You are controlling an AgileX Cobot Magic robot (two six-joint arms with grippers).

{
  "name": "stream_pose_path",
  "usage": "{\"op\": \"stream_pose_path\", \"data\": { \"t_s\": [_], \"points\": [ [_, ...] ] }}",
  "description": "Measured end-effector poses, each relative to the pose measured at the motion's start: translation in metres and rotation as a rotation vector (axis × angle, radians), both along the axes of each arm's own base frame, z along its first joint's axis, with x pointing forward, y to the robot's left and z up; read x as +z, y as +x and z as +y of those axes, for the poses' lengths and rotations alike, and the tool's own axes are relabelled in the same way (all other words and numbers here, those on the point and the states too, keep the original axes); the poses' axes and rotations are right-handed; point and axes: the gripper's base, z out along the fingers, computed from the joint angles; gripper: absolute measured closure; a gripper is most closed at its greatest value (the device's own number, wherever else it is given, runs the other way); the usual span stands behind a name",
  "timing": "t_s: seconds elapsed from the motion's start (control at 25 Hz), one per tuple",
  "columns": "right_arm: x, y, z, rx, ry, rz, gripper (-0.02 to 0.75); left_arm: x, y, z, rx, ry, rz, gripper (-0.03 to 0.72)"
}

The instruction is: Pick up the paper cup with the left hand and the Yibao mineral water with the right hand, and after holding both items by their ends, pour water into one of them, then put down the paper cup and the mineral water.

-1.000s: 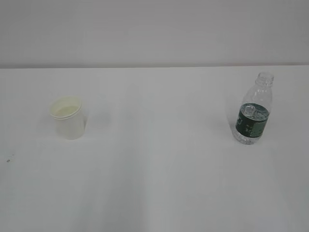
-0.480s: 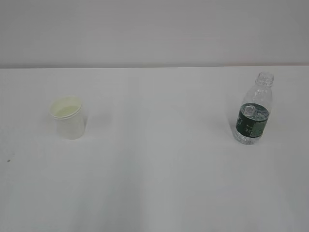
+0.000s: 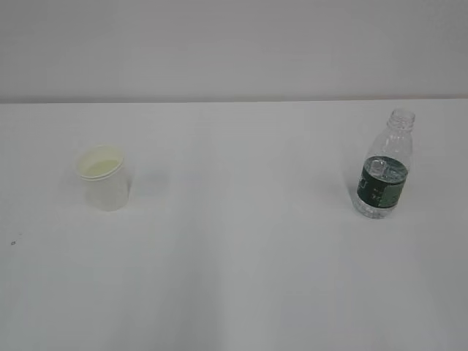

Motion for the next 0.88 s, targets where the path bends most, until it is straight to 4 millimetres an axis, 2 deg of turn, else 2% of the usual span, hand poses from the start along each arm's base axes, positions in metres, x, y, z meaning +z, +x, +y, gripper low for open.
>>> {"op": "stream_pose_path", "data": {
  "t_s": [0.36,0.88],
  "points": [
    [0.000,0.000,0.000,0.000,0.000,0.000,0.198,0.000,-0.010,0.000,-0.030,0.060,0.089,0.419],
    [0.000,0.000,0.000,-0.001,-0.002,0.002,0.197,-0.008,-0.009,-0.001,-0.039,0.068,0.141,0.419]
  ]
}}
